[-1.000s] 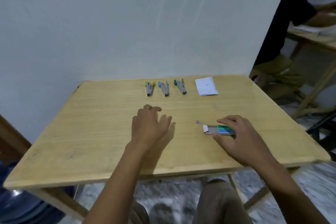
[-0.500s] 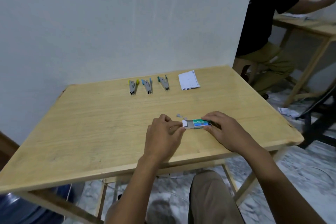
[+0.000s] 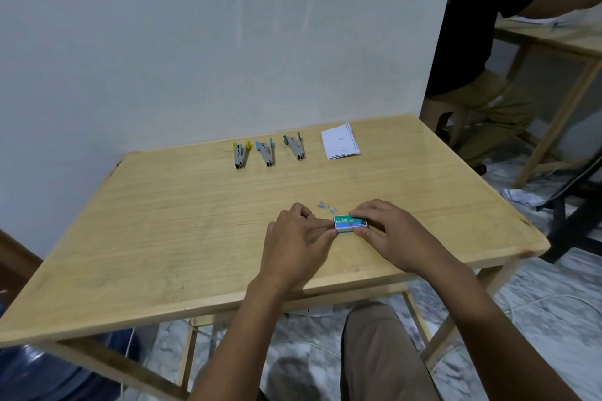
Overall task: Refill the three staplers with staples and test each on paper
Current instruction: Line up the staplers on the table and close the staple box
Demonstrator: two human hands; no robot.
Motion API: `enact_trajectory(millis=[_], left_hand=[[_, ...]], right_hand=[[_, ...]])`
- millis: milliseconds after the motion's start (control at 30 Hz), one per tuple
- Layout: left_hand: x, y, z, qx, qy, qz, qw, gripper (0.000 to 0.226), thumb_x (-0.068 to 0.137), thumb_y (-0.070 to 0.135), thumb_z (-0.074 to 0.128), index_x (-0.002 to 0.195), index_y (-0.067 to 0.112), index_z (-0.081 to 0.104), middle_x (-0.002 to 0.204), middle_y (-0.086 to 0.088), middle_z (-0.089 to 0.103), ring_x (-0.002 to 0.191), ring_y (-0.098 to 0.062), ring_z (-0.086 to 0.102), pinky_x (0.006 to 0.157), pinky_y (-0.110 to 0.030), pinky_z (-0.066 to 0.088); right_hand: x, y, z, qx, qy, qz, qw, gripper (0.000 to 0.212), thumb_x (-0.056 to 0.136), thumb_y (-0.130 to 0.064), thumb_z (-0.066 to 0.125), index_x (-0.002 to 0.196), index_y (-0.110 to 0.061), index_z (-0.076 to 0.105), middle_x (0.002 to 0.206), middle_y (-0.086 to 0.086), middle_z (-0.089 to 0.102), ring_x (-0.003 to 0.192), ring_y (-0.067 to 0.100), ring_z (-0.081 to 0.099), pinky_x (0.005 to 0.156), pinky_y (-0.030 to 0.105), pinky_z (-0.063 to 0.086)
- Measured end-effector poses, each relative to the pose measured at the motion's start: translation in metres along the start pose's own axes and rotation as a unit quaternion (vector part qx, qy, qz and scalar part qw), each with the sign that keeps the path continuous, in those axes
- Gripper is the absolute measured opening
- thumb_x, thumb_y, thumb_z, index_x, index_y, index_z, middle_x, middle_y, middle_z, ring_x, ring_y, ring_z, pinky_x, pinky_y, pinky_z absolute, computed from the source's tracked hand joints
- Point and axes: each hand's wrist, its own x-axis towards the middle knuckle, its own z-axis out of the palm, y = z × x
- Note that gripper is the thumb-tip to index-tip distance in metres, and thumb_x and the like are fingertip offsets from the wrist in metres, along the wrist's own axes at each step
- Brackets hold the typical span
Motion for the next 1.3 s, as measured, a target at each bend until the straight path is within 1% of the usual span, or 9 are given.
enact_trajectory(millis=[200,333,467,633,767,900,1000,1133,1300], left_hand=[[0.018,0.001,-0.003,-0.058,0.015,-0.027,0.998,0.037,0.089,0.051,0.055,0.119,0.034,0.067,0.101,0.012,0.055,0.096,-0.008,0.056,0.082,-0.037,0.051],[0.043,0.010,0.004,0.068,-0.041,-0.033,0.996,0.052,0.088,0.057,0.054,0.131,0.027,0.058,0.118,0.004,0.055,0.110,-0.017,0.052,0.089,-0.041,0.050],[0.053,0.019,0.011,0.086,-0.047,0.005,0.995,0.034,0.093,0.045,0.055,0.104,0.017,0.071,0.102,0.002,0.054,0.093,-0.016,0.053,0.078,-0.037,0.052],[0.048,0.013,0.007,0.044,-0.053,0.034,0.997,0.028,0.099,0.022,0.048,0.097,0.010,0.074,0.095,0.001,0.055,0.084,-0.013,0.052,0.074,-0.031,0.048],[0.022,0.009,0.000,0.004,-0.040,0.054,0.998,0.026,0.098,0.023,0.050,0.091,0.012,0.073,0.091,0.004,0.055,0.081,-0.009,0.054,0.072,-0.031,0.049],[-0.002,0.005,-0.009,-0.022,-0.044,0.079,0.996,0.022,0.097,0.029,0.056,0.104,0.019,0.074,0.097,0.010,0.060,0.089,-0.003,0.054,0.075,-0.016,0.045],[-0.011,-0.001,-0.018,-0.054,-0.037,0.062,0.996,0.028,0.093,0.030,0.062,0.116,0.017,0.071,0.107,0.009,0.066,0.096,-0.001,0.055,0.079,-0.005,0.040],[-0.014,-0.005,-0.021,-0.060,-0.045,0.042,0.996,0.037,0.091,0.028,0.065,0.126,0.017,0.066,0.121,0.008,0.063,0.110,-0.003,0.052,0.095,-0.016,0.042],[-0.011,0.004,-0.014,-0.062,-0.028,0.048,0.996,0.025,0.093,0.023,0.062,0.115,0.015,0.073,0.109,0.006,0.065,0.102,-0.007,0.053,0.085,-0.018,0.045]], right_hand=[[-0.002,0.009,-0.013,-0.017,0.010,0.021,1.000,0.037,0.097,-0.029,0.059,0.133,-0.029,0.058,0.118,-0.019,0.051,0.106,0.001,0.048,0.090,0.022,0.044],[-0.006,0.016,-0.019,-0.039,0.003,0.042,0.998,0.038,0.097,-0.030,0.058,0.135,-0.030,0.056,0.126,-0.013,0.054,0.108,0.002,0.047,0.092,0.026,0.046],[-0.008,0.017,-0.021,-0.039,0.002,0.048,0.998,0.038,0.097,-0.031,0.058,0.135,-0.030,0.056,0.127,-0.012,0.055,0.109,0.003,0.049,0.092,0.026,0.046],[-0.009,0.019,-0.021,-0.029,0.014,0.044,0.999,0.036,0.096,-0.031,0.059,0.132,-0.029,0.058,0.126,-0.012,0.057,0.107,0.001,0.049,0.090,0.023,0.045],[-0.010,0.017,-0.018,-0.026,0.021,0.038,0.999,0.035,0.095,-0.030,0.060,0.131,-0.028,0.060,0.124,-0.011,0.058,0.106,0.002,0.050,0.090,0.025,0.045],[-0.013,0.011,-0.012,-0.021,0.018,0.016,0.999,0.033,0.095,-0.030,0.061,0.128,-0.029,0.062,0.122,-0.014,0.059,0.108,0.001,0.049,0.091,0.025,0.045],[-0.015,0.006,-0.009,-0.024,0.001,0.004,1.000,0.033,0.095,-0.030,0.061,0.128,-0.030,0.061,0.121,-0.016,0.059,0.111,0.002,0.049,0.091,0.028,0.046],[-0.015,0.002,-0.010,-0.031,-0.011,0.000,0.999,0.033,0.095,-0.030,0.061,0.129,-0.030,0.061,0.123,-0.015,0.059,0.112,0.004,0.049,0.093,0.032,0.046],[-0.014,-0.002,-0.008,-0.038,-0.024,0.005,0.999,0.035,0.096,-0.029,0.059,0.131,-0.031,0.060,0.126,-0.014,0.057,0.113,0.005,0.047,0.092,0.030,0.046]])
